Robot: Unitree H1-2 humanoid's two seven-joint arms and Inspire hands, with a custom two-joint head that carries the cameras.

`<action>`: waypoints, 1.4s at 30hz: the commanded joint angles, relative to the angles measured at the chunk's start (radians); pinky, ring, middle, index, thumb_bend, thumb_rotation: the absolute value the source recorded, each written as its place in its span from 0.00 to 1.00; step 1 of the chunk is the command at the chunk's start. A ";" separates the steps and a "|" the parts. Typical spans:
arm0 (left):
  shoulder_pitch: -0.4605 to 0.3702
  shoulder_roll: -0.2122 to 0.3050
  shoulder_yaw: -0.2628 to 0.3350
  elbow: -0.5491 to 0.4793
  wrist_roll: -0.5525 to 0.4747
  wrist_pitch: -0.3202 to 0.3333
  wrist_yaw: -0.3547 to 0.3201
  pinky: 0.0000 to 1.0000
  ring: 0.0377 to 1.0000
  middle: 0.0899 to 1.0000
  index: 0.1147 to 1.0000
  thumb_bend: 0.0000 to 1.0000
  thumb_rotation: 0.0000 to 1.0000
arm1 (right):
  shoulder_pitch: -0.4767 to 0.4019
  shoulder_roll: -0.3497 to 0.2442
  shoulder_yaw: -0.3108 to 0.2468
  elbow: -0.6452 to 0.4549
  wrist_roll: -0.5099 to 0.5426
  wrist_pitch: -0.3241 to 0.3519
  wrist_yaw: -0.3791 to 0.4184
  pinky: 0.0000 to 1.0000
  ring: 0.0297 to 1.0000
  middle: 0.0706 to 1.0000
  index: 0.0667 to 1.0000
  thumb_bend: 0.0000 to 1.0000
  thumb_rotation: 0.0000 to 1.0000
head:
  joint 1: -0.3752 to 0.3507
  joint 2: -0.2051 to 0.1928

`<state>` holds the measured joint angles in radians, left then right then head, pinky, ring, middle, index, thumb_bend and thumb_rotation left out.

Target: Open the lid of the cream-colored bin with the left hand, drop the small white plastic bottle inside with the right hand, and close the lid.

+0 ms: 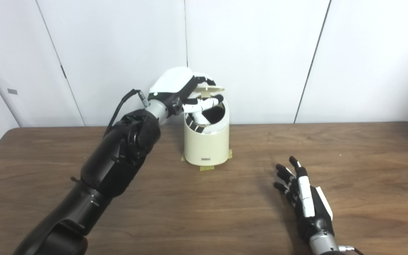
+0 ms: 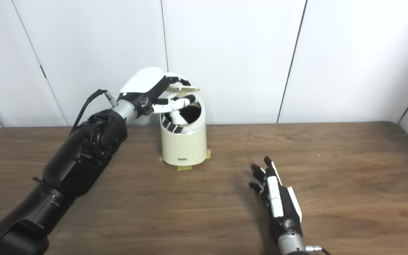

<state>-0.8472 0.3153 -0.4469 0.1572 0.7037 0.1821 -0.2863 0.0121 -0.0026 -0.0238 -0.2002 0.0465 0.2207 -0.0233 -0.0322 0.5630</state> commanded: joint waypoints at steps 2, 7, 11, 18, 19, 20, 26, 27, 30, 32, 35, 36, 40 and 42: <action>-0.037 0.024 -0.004 -0.047 0.054 -0.025 -0.003 0.86 0.88 0.83 0.77 0.54 0.78 | -0.020 -0.002 0.002 -0.041 -0.007 -0.006 0.003 0.83 0.90 0.86 0.98 0.55 1.00 | -0.005 0.007; -0.018 0.037 -0.020 -0.049 0.109 -0.066 0.008 0.90 0.86 0.80 0.76 0.55 0.79 | -0.019 -0.010 0.002 -0.058 0.004 0.008 0.011 0.83 0.89 0.85 0.98 0.57 1.00 | -0.007 0.014; 0.002 0.043 -0.030 -0.051 0.161 -0.088 0.014 0.90 0.85 0.79 0.75 0.55 0.82 | -0.020 -0.012 -0.003 -0.063 0.007 0.014 0.009 0.83 0.89 0.85 0.98 0.55 1.00 | -0.012 0.013; 0.053 0.035 -0.009 -0.054 0.162 -0.111 -0.001 0.90 0.86 0.80 0.75 0.53 0.83 | -0.016 -0.015 0.005 -0.077 -0.008 0.026 0.004 0.83 0.89 0.85 0.97 0.56 1.00 | -0.024 0.023; 0.063 0.034 -0.006 -0.052 0.160 -0.118 0.006 0.90 0.86 0.80 0.75 0.54 0.82 | -0.016 -0.012 0.006 -0.080 -0.011 0.031 0.001 0.83 0.88 0.84 0.97 0.56 1.00 | -0.026 0.025; 0.070 0.033 -0.003 -0.051 0.160 -0.124 0.011 0.89 0.86 0.80 0.75 0.54 0.82 | -0.015 -0.010 0.006 -0.082 -0.012 0.034 -0.002 0.83 0.88 0.84 0.97 0.55 1.00 | -0.027 0.025; 0.112 0.032 -0.002 -0.074 0.170 -0.122 -0.019 0.90 0.87 0.82 0.77 0.52 0.82 | -0.013 -0.008 0.011 -0.094 -0.019 0.050 -0.006 0.85 0.90 0.85 0.97 0.56 1.00 | -0.034 0.034; 0.118 0.031 -0.002 -0.074 0.171 -0.120 -0.022 0.91 0.88 0.82 0.77 0.52 0.79 | -0.012 -0.008 0.012 -0.094 -0.021 0.049 -0.005 0.86 0.90 0.85 0.97 0.55 1.00 | -0.035 0.033; 0.131 0.028 -0.002 -0.066 0.177 -0.123 -0.012 0.92 0.89 0.84 0.79 0.52 0.75 | -0.012 -0.010 0.017 -0.099 -0.033 0.055 -0.006 0.86 0.90 0.85 0.97 0.55 1.00 | -0.038 0.037; 0.138 0.027 -0.006 -0.061 0.186 -0.122 -0.008 0.93 0.89 0.84 0.79 0.51 0.74 | -0.013 -0.012 0.017 -0.094 -0.034 0.057 -0.003 0.88 0.91 0.86 0.97 0.55 1.00 | -0.038 0.037; 0.151 0.030 -0.014 -0.068 0.201 -0.127 -0.008 0.94 0.90 0.85 0.80 0.51 0.75 | -0.013 -0.011 0.019 -0.097 -0.039 0.063 -0.003 0.89 0.92 0.86 0.97 0.55 1.00 | -0.041 0.041; 0.155 0.031 -0.017 -0.070 0.205 -0.130 -0.007 0.94 0.91 0.86 0.80 0.51 0.77 | -0.013 -0.010 0.019 -0.100 -0.042 0.067 -0.004 0.89 0.92 0.86 0.98 0.55 1.00 | -0.041 0.041; 0.175 0.029 -0.023 -0.080 0.224 -0.134 -0.003 0.97 0.95 0.90 0.81 0.51 0.75 | -0.009 -0.010 0.021 -0.105 -0.048 0.070 -0.005 0.89 0.92 0.87 1.00 0.54 1.00 | -0.044 0.046; 0.183 0.030 -0.029 -0.085 0.236 -0.134 -0.005 0.99 0.96 0.91 0.82 0.51 0.75 | -0.010 -0.012 0.025 -0.105 -0.054 0.075 -0.005 0.89 0.92 0.87 1.00 0.53 1.00 | -0.044 0.046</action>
<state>-0.6570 0.3387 -0.4655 0.0829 0.9206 0.0546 -0.2746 0.0199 -0.0161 -0.0030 -0.2645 0.0029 0.3051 -0.0295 -0.0752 0.6090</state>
